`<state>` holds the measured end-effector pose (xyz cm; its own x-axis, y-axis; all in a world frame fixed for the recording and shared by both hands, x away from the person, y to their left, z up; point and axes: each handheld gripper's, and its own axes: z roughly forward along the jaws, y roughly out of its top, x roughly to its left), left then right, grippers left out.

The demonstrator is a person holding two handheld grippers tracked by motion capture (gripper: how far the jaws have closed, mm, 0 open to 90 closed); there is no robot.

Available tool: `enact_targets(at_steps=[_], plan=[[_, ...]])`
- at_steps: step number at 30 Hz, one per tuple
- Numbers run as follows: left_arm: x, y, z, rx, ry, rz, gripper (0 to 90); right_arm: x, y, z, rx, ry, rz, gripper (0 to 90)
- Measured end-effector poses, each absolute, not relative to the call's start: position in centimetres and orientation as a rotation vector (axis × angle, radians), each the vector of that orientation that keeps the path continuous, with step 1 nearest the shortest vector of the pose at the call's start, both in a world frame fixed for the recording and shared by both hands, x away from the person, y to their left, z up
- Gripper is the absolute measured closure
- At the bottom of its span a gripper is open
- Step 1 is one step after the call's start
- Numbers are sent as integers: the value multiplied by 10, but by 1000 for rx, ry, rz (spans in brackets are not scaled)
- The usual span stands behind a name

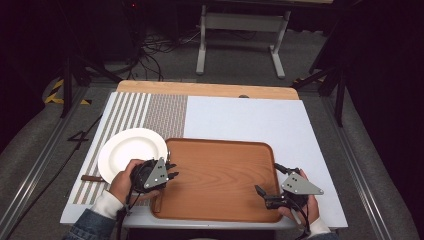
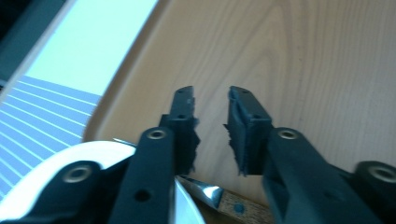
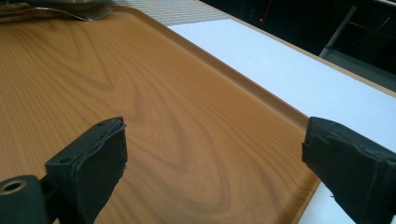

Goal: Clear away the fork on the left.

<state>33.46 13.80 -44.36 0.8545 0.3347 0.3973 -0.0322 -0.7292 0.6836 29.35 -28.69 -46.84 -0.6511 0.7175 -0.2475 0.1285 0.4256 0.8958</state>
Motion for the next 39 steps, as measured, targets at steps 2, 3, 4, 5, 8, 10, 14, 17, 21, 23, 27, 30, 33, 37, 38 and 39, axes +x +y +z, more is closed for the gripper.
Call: enact_targets(at_steps=[2, 3, 4, 5, 8, 10, 14, 17, 21, 23, 27, 30, 33, 37, 38, 39], plan=[[334, 140, -441, 2277, 239, 666, 629, 293, -286, -468, 706, 2057, 1213, 76], [334, 141, -440, 2262, 248, 675, 610, 293, -286, -468, 702, 2055, 1212, 75], [334, 142, -440, 2253, 248, 670, 583, 292, -285, -468, 700, 2055, 1211, 75], [334, 143, -439, 2249, 241, 666, 518, 292, -285, -467, 694, 2055, 1211, 75], [333, 144, -438, 2230, 233, 675, 477, 291, -284, -467, 685, 2054, 1202, 75], [332, 144, -437, 2207, 238, 689, 394, 291, -283, -467, 679, 2054, 1200, 75], [330, 148, -435, 2169, 257, 705, 283, 290, -282, -467, 668, 2052, 1197, 75], [328, 152, -433, 2146, 273, 722, 223, 289, -282, -466, 663, 2052, 1195, 75], [326, 158, -432, 2103, 285, 733, 168, 288, -281, -466, 654, 2048, 1191, 75], [324, 161, -431, 2077, 289, 726, 151, 288, -280, -465, 652, 2047, 1194, 75], [321, 168, -431, 2041, 308, 761, 142, 287, -280, -465, 649, 2041, 1189, 74], [319, 174, -431, 2026, 322, 758, 135, 287, -280, -464, 650, 2033, 1191, 73], [316, 181, -431, 2014, 340, 768, 132, 286, -280, -464, 652, 2025, 1192, 73], [313, 189, -432, 1995, 363, 789, 127, 285, -281, -463, 651, 2017, 1192, 72], [312, 191, -433, 1982, 368, 798, 127, 285, -281, -463, 651, 2017, 1192, 72], [311, 196, -434, 1955, 383, 813, 127, 285, -281, -463, 652, 2015, 1190, 71]])
